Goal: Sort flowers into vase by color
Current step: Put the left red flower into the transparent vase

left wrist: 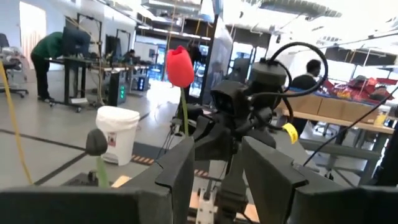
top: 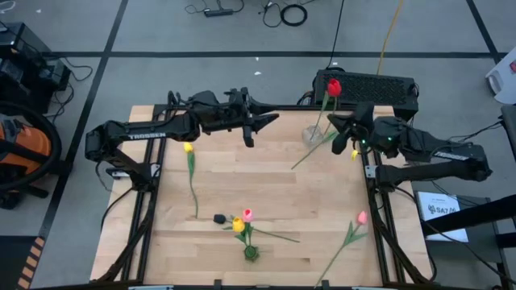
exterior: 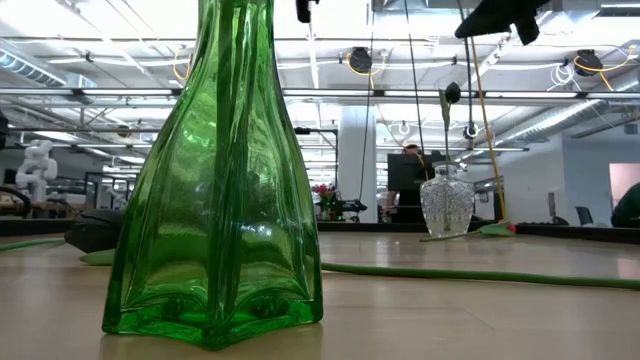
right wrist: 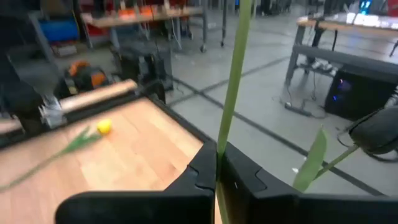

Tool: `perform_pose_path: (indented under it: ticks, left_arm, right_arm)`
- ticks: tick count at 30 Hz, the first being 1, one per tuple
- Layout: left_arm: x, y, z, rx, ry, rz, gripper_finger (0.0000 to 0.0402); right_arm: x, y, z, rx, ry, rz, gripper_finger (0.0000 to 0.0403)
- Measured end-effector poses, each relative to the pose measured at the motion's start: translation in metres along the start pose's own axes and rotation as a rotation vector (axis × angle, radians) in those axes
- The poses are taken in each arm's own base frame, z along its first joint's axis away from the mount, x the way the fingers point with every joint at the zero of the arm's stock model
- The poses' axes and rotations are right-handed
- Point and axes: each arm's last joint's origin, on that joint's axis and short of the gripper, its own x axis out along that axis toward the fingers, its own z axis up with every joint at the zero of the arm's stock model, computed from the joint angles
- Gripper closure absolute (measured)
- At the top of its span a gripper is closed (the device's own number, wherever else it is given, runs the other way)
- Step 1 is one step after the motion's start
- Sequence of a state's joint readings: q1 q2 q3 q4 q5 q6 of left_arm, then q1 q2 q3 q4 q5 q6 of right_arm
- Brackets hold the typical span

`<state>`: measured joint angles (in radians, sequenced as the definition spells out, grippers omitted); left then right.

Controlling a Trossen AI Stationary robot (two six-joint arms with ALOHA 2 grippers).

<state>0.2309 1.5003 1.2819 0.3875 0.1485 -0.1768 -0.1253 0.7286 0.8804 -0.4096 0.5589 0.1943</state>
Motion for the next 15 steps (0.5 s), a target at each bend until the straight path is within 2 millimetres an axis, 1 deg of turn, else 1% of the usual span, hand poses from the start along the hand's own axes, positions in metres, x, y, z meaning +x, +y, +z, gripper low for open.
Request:
perform_pose_path:
  ticks: [5, 8, 12, 15]
  left_arm:
    - [-0.004, 0.000, 0.003, -0.003, 0.020, 0.006, 0.0263]
    - [-0.004, 0.000, 0.003, -0.003, 0.023, 0.006, 0.0263]
    - [-0.004, 0.000, 0.002, -0.004, 0.028, 0.006, 0.0263]
    - [-0.005, 0.000, 0.000, -0.008, 0.050, 0.009, 0.0263]
  right_arm:
    - [-0.005, -0.010, -0.022, 0.040, -0.128, -0.035, 0.0402]
    - [-0.004, -0.016, -0.036, 0.047, -0.152, -0.053, 0.0402]
    - [0.002, -0.020, -0.045, 0.070, -0.190, -0.079, 0.0402]
    - [0.007, -0.021, -0.047, 0.070, -0.207, -0.078, 0.0402]
